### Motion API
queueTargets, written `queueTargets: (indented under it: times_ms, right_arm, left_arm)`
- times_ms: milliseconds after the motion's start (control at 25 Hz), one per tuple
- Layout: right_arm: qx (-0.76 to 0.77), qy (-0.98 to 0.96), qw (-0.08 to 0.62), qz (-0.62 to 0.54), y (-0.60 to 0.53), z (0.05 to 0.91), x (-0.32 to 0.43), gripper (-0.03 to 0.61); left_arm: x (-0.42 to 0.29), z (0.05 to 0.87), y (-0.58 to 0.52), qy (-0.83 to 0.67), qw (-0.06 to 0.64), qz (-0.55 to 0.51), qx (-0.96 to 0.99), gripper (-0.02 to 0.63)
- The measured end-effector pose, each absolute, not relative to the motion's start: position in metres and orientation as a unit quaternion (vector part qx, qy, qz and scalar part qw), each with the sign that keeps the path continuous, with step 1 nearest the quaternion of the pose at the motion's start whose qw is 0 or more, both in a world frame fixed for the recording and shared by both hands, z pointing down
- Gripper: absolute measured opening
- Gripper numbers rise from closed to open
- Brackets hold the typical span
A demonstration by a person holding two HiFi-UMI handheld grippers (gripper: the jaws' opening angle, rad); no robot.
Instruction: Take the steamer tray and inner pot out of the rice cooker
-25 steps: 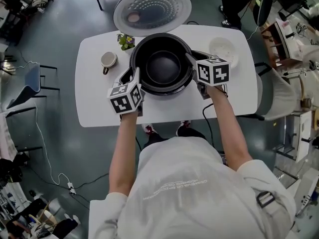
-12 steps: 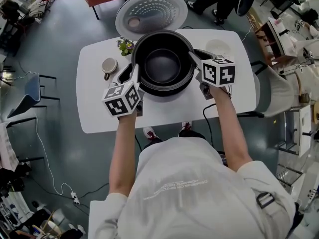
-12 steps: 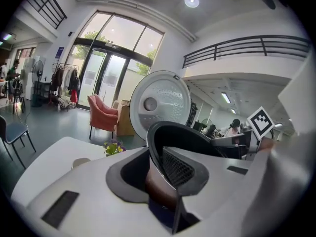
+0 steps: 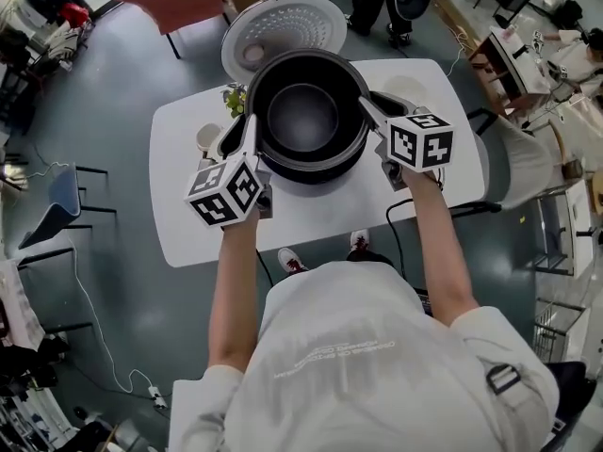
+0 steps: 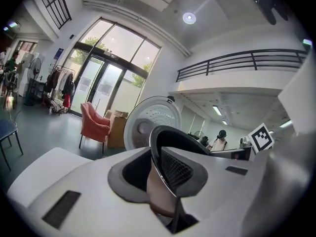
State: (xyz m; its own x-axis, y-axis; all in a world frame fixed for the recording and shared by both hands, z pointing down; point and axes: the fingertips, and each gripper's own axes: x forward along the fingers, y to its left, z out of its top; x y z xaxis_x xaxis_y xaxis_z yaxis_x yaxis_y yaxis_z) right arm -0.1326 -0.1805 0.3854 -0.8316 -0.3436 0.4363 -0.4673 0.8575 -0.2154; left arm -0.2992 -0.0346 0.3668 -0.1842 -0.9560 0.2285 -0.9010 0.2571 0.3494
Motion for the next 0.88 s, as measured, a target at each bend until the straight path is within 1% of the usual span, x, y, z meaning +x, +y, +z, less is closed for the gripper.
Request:
queueTargets:
  times_ms: [520,880]
  right_arm:
    - [0.247,-0.947,0.130,0.157,-0.176,0.347,-0.101,0.107]
    - [0.296,-0.935,0.118,0.158,-0.203,0.344,-0.035,0.106]
  left_arm:
    - [-0.288,0.333,-0.055,-0.735,0.172,-0.083,0.650,0.067]
    - [-0.231,0.335,-0.098,-0.695,0.178,-0.073,0.693,0.069]
